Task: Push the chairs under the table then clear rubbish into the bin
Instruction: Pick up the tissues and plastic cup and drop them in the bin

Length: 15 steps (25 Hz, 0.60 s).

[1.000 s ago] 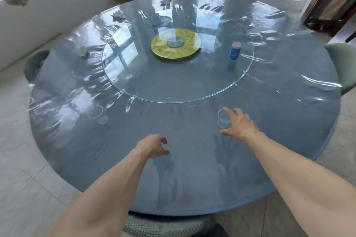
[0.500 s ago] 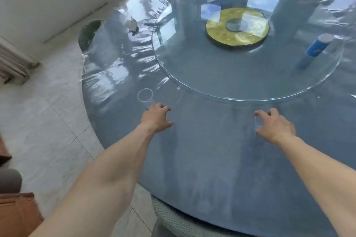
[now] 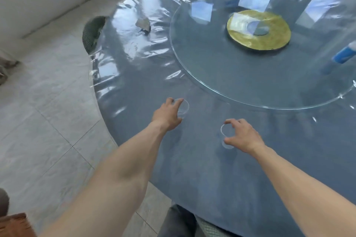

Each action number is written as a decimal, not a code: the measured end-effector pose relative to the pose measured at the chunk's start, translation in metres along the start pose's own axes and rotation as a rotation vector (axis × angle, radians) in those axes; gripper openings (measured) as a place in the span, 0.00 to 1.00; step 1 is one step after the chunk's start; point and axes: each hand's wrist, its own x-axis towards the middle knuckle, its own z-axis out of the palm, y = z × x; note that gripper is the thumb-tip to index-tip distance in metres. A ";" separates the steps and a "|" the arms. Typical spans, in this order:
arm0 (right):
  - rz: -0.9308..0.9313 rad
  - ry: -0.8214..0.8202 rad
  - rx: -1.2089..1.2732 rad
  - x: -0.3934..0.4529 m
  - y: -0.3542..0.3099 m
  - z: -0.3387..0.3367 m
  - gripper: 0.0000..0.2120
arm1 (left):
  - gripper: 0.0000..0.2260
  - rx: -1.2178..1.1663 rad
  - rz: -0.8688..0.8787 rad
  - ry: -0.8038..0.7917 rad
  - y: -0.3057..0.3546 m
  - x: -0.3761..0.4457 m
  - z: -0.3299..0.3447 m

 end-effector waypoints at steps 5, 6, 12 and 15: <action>-0.001 -0.019 -0.023 -0.017 -0.019 0.013 0.29 | 0.29 -0.107 -0.019 0.105 -0.010 -0.010 0.003; -0.005 -0.025 -0.021 -0.021 -0.020 0.014 0.30 | 0.32 -0.121 -0.009 0.108 -0.007 -0.008 0.002; -0.044 -0.015 0.079 -0.031 -0.018 0.007 0.32 | 0.32 -0.003 -0.008 -0.003 0.025 -0.007 0.007; -0.085 -0.046 0.142 -0.032 -0.017 0.010 0.31 | 0.30 -0.088 -0.099 0.021 0.022 -0.031 0.015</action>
